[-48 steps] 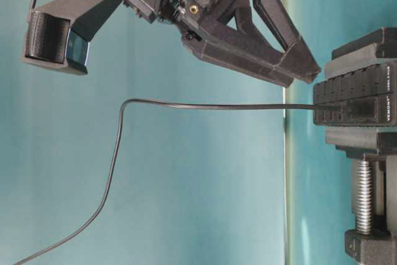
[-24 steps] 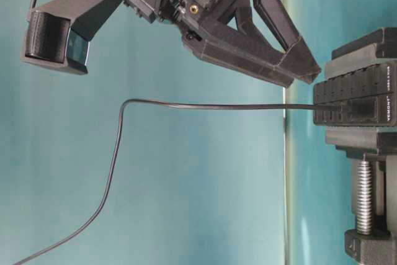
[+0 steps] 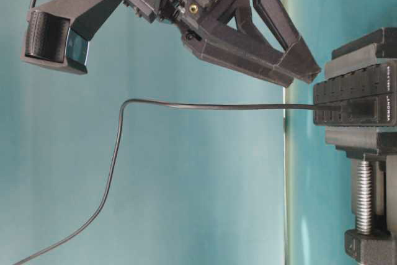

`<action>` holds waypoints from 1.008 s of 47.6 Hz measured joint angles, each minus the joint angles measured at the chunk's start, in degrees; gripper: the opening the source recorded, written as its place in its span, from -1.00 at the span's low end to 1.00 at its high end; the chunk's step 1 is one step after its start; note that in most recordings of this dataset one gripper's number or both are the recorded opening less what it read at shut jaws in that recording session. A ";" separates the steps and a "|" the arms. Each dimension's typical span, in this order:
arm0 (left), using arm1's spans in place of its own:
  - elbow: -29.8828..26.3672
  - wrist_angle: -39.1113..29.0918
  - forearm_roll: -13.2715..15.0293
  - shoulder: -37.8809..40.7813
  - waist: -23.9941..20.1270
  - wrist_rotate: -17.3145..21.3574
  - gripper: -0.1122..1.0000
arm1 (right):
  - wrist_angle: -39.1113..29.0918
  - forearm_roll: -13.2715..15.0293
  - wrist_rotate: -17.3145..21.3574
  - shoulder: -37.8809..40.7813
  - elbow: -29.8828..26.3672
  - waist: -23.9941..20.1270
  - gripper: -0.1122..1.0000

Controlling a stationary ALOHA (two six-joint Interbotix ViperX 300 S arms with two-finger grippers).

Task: Insert the USB into the front port of the fixed hub.

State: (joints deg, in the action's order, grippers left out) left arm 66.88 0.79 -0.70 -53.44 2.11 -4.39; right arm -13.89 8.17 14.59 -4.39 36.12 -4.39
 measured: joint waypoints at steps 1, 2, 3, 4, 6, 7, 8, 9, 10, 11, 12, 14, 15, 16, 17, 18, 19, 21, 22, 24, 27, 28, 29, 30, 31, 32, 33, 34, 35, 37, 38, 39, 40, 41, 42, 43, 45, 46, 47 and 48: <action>0.00 -0.44 0.00 0.00 0.00 0.00 -0.80 | -0.09 -0.09 -0.09 0.00 0.00 0.00 0.67; 0.00 -0.79 0.00 -0.09 0.00 0.00 -0.80 | -0.09 -0.09 -0.09 0.00 0.00 0.00 0.67; 0.00 -1.05 -0.09 -0.18 0.00 0.00 -0.80 | 0.00 0.00 0.00 0.00 0.00 0.00 0.67; -0.09 -1.32 0.00 -0.26 0.00 0.00 -0.80 | -0.09 0.00 -0.09 0.00 0.00 0.00 0.67; 0.00 -1.76 -0.09 -0.35 0.00 0.00 -0.80 | 0.00 0.00 -0.09 0.00 0.00 0.18 0.67; 0.00 -1.93 0.00 -0.35 0.00 0.00 -0.80 | 0.00 -0.09 -0.09 -0.09 0.00 0.18 0.67; 0.00 -1.93 0.00 -0.44 0.00 0.00 -0.80 | 0.00 0.00 0.00 0.00 0.00 0.18 0.67; -0.09 -2.02 0.00 -0.53 0.00 0.00 -0.80 | -0.09 -0.09 0.00 -0.09 0.00 0.26 0.67; 0.00 -2.02 0.00 -0.62 0.00 0.00 -0.80 | 0.00 -0.09 0.00 -0.09 0.00 0.26 0.67; 0.00 -2.02 0.00 -0.62 0.00 0.00 -0.80 | 0.00 -0.09 0.00 -0.18 0.00 0.26 0.67; -0.09 -2.11 0.00 -0.70 0.00 0.00 -0.80 | 0.00 0.00 -0.09 -0.18 0.00 0.26 0.67; 0.00 -2.02 0.00 -0.79 0.00 0.00 -0.80 | -0.09 0.00 0.00 -0.18 0.00 0.35 0.67; 0.00 -2.11 0.00 -0.79 0.00 0.09 -0.80 | 0.00 -0.09 0.00 -0.18 0.00 0.35 0.67; 0.00 -2.02 0.00 -0.79 0.00 0.00 -0.80 | -0.09 0.00 -0.09 -0.18 0.00 0.35 0.67; -0.09 -2.11 0.00 -0.79 0.00 0.00 -0.80 | -0.09 0.00 0.00 -0.18 0.00 0.35 0.67; 0.00 -2.11 -0.09 -0.79 0.00 0.00 -0.80 | 0.00 0.00 0.00 -0.18 0.00 0.44 0.67; 0.00 -2.11 0.00 -0.79 0.00 0.00 -0.80 | 0.00 -0.09 -0.09 -0.18 0.00 0.44 0.67; 0.00 -2.11 0.00 -0.79 0.00 0.00 -0.80 | 0.00 -0.09 0.00 -0.26 0.00 0.53 0.67; 0.00 -2.02 0.00 -0.79 0.00 0.00 -0.80 | 0.00 0.00 -0.09 -0.18 0.00 0.53 0.67; 0.00 -2.11 0.00 -0.79 0.00 0.00 -0.80 | 0.00 0.00 0.00 -0.18 0.00 0.62 0.67; 0.00 -2.11 -0.09 -0.79 0.00 0.00 -0.80 | 0.09 0.00 -0.09 -0.26 0.00 0.70 0.67; 0.00 -2.11 0.00 -0.79 0.00 0.00 -0.80 | 0.09 -0.09 -0.09 -0.18 0.09 0.70 0.67; 0.00 -2.20 0.00 -0.79 0.00 0.00 -0.80 | 0.09 -0.09 0.00 -0.18 0.00 0.70 0.67; 0.00 -2.29 -0.09 -0.79 0.00 0.00 -0.80 | 0.09 -0.09 -0.09 -0.26 0.00 0.70 0.67; 0.00 -2.46 0.00 -0.79 0.00 0.00 -0.80 | 0.00 -0.09 -0.09 -0.18 0.00 0.70 0.67; -0.09 -2.72 -0.09 -0.79 0.00 0.00 -0.80 | 0.09 0.00 -0.09 -0.26 0.00 0.70 0.67; 0.00 -2.90 0.00 -0.88 0.00 0.00 -0.80 | 0.09 0.00 -0.09 -0.26 0.00 0.70 0.67; 0.00 -3.25 0.00 -0.79 0.00 0.00 -0.80 | 0.09 -0.09 -0.09 -0.18 0.00 0.70 0.67; -0.09 -3.60 0.00 -0.79 0.00 0.00 -0.80 | 0.09 -0.09 0.00 -0.18 0.00 0.70 0.67; 0.00 -4.04 0.00 -0.79 0.00 0.00 -0.80 | 0.09 -0.09 -0.09 -0.26 0.00 0.70 0.67; -0.09 -4.31 0.00 -0.79 0.00 0.00 -0.80 | 0.09 0.00 -0.09 -0.26 0.00 0.70 0.67; 0.00 -4.57 -0.09 -0.79 0.00 0.00 -0.80 | 0.09 0.00 -0.09 -0.26 0.00 0.70 0.67; -0.09 -4.83 0.00 -0.79 0.00 0.00 -0.80 | 0.09 0.00 -0.09 -0.26 0.00 0.70 0.67; -0.09 -4.92 0.00 -0.79 0.00 0.00 -0.80 | 0.09 0.00 -0.09 -0.18 0.00 0.70 0.67; -0.18 -5.10 -0.09 -0.79 0.00 0.00 -0.80 | 0.09 -0.09 -0.09 -0.26 0.00 0.70 0.67; -0.18 -5.27 0.00 -0.79 0.00 0.00 -0.80 | 0.09 -0.09 -0.09 -0.18 0.00 0.79 0.67; -0.18 -5.36 0.00 -0.79 0.00 0.00 -0.80 | 0.09 0.00 -0.09 -0.26 0.00 0.79 0.67; -0.18 -5.45 0.00 -0.88 0.00 0.00 -0.80 | 0.09 -0.09 -0.09 -0.26 0.00 0.79 0.67; -0.09 -5.54 0.00 -0.88 0.00 0.00 -0.80 | 0.09 0.00 -0.09 -0.26 0.00 0.88 0.67; -0.09 -5.54 0.00 -0.79 0.00 0.00 -0.80 | 0.09 -0.09 0.00 -0.26 0.00 0.88 0.67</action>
State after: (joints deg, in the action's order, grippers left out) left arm 66.80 -4.75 -0.70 -54.23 2.11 -4.39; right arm -13.80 8.09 14.59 -4.66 36.12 -3.52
